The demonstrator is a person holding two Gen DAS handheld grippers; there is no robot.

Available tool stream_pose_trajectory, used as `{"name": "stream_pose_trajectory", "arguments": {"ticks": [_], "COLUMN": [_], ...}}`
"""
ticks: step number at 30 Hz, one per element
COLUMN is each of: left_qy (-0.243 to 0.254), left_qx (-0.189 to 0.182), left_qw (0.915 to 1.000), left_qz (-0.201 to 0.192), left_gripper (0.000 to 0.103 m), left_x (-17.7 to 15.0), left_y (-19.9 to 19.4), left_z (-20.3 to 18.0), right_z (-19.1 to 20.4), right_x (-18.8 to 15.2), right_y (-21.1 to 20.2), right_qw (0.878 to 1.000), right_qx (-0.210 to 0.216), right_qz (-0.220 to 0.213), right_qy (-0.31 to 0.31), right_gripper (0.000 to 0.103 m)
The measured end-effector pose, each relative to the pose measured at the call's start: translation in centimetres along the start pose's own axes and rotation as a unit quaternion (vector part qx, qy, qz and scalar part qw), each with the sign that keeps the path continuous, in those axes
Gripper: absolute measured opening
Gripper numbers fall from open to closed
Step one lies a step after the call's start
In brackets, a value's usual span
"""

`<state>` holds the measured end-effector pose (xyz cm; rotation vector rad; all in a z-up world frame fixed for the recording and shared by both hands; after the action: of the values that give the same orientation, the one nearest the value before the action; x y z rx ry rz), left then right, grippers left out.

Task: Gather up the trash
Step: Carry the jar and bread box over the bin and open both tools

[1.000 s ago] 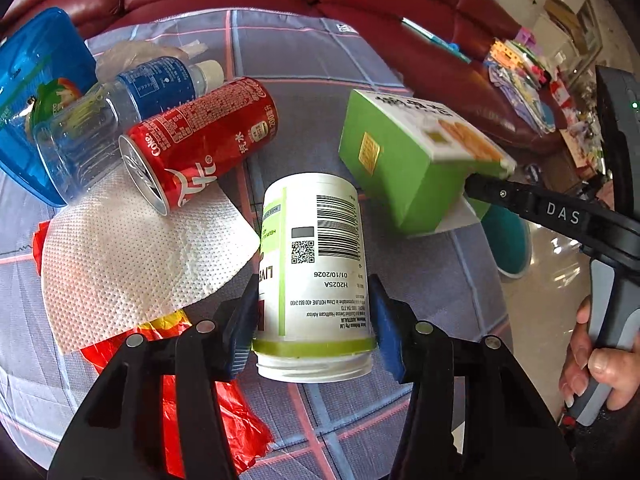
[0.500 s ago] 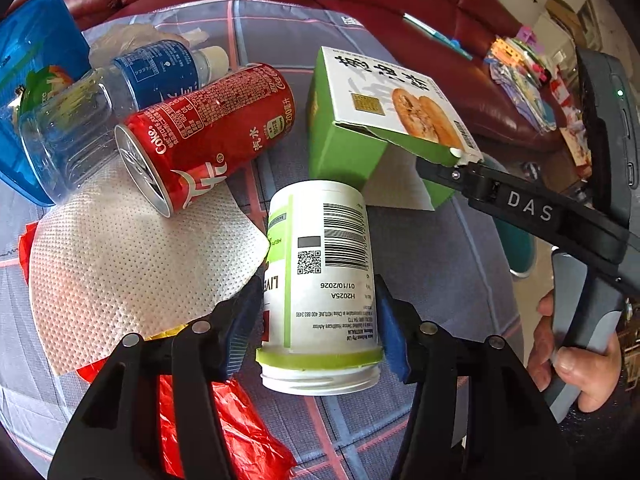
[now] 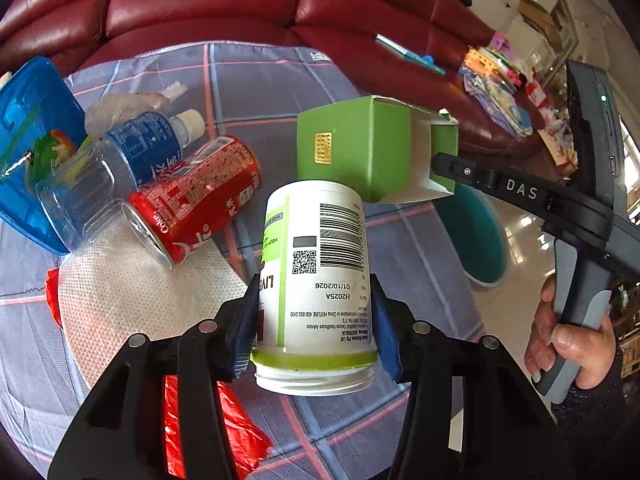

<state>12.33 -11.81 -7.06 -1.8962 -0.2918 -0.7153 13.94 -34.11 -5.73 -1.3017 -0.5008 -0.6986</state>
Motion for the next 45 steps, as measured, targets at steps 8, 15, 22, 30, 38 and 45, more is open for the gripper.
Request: {"name": "stream_pose_trajectory", "arguments": {"ticks": [8, 15, 22, 30, 38, 45], "left_qy": [0.035, 0.078, 0.121, 0.148, 0.163, 0.169], "left_qx": [-0.027, -0.066, -0.087, -0.095, -0.103, -0.100], "left_qw": [0.9989, 0.9947, 0.9888, 0.9842, 0.9801, 0.9783], "left_qz": [-0.013, -0.006, 0.006, 0.023, 0.046, 0.068], "left_gripper": [0.051, 0.051, 0.051, 0.051, 0.051, 0.051], "left_x": [2.0, 3.4, 4.4, 5.1, 5.1, 4.4], "left_y": [-0.5, 1.3, 3.9, 6.7, 9.8, 12.2], "left_z": [-5.3, -11.4, -16.5, -19.5, -21.9, -22.8], "right_z": [-7.0, -15.0, -21.4, -24.5, -25.9, -27.4], "right_x": [1.1, 0.9, -1.1, -3.3, -4.3, -4.5], "right_y": [-5.9, -9.8, -10.5, -8.7, -7.2, -6.8], "right_qw": [0.998, 0.991, 0.982, 0.979, 0.975, 0.967], "right_qx": [-0.033, -0.087, -0.131, -0.130, -0.132, -0.146], "right_qz": [-0.032, -0.039, -0.021, 0.033, 0.041, 0.046], "right_qy": [0.040, 0.091, 0.134, 0.152, 0.175, 0.205], "right_gripper": [0.004, 0.004, 0.004, 0.009, 0.074, 0.088]}}
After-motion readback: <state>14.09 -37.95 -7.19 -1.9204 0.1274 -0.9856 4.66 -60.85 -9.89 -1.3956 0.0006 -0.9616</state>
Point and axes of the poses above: each gripper's, at about its wrist camera, not at the fingertips, and y roughly the way its jaws point, z to its left, x to its top, the point moved 2 cm from there along y, roughly the way its jaws point, and after that the axes turned 8 degrees about -z, right-handed, at the moved point
